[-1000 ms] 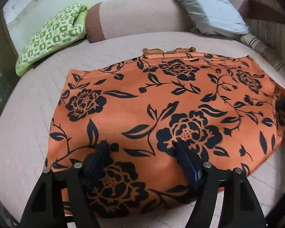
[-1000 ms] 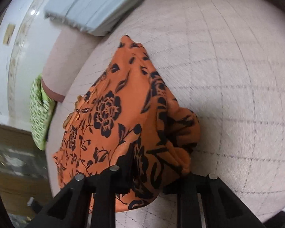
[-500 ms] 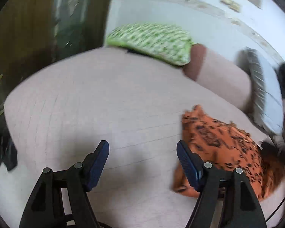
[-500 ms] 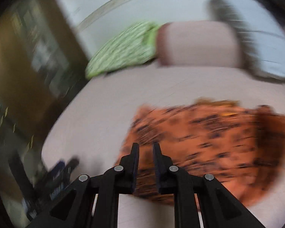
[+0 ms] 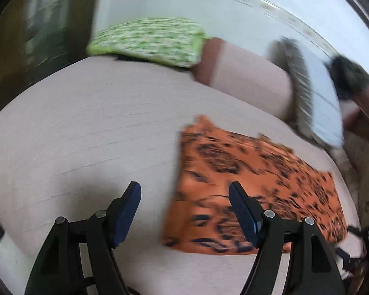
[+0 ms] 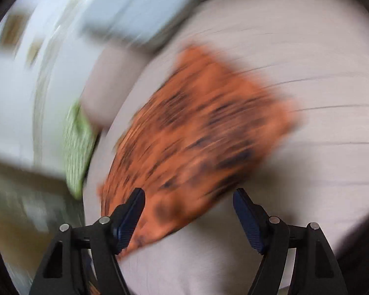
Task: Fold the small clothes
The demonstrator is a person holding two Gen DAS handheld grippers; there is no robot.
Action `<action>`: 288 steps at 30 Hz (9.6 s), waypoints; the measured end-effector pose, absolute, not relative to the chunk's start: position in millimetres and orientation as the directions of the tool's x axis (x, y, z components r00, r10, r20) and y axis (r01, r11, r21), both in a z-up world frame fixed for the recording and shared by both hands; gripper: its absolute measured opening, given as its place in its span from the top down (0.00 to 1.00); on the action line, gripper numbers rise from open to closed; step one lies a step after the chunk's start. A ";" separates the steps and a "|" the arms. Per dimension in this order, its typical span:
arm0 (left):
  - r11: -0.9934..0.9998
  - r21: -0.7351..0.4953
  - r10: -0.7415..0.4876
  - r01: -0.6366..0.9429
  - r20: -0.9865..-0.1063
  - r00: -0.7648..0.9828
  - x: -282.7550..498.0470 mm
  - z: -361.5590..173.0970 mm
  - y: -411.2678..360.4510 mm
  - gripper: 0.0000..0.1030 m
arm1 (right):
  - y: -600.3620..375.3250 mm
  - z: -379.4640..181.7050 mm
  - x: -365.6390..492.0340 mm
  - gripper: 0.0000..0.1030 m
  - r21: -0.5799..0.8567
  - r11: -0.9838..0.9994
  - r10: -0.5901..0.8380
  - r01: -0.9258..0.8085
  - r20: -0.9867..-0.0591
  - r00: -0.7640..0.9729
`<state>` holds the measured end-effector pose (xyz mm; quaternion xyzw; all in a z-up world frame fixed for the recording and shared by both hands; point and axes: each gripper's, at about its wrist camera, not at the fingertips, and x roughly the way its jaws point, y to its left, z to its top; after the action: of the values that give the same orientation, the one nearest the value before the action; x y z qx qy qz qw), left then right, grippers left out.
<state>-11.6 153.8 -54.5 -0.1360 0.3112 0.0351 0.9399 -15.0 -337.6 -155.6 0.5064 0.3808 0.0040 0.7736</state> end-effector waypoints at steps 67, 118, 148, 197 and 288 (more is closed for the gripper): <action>0.868 -0.402 -0.085 -0.291 -0.698 0.711 -24.7 -30.5 221.1 0.11 | -27.3 -76.1 43.7 0.21 0.506 0.797 0.603 -0.329 -0.652 0.459; 0.817 -0.546 -0.398 -0.186 -0.766 0.505 84.1 -115.1 214.6 0.59 | -151.4 -152.1 154.1 0.19 0.784 0.620 0.734 -0.040 -0.561 0.381; 0.632 -0.761 -0.606 -0.147 -0.604 0.518 162.7 -133.1 264.5 0.63 | -133.0 -139.1 189.3 0.19 0.738 0.661 0.732 -0.133 -0.595 0.333; 0.886 -0.462 -0.351 -0.032 -0.715 0.604 41.5 -86.5 190.4 0.37 | -170.3 -139.0 114.6 0.20 0.855 0.519 0.781 0.001 -0.475 0.405; 0.998 -0.062 -0.029 -0.032 -0.791 0.611 106.1 -56.9 21.6 0.19 | -201.0 -55.2 110.2 0.23 0.269 0.918 0.394 -0.290 -0.690 0.607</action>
<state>106.1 21.6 -56.9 -0.0350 0.4412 0.0008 0.8967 110.2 -201.0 -55.2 0.0647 0.3999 0.1914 0.8940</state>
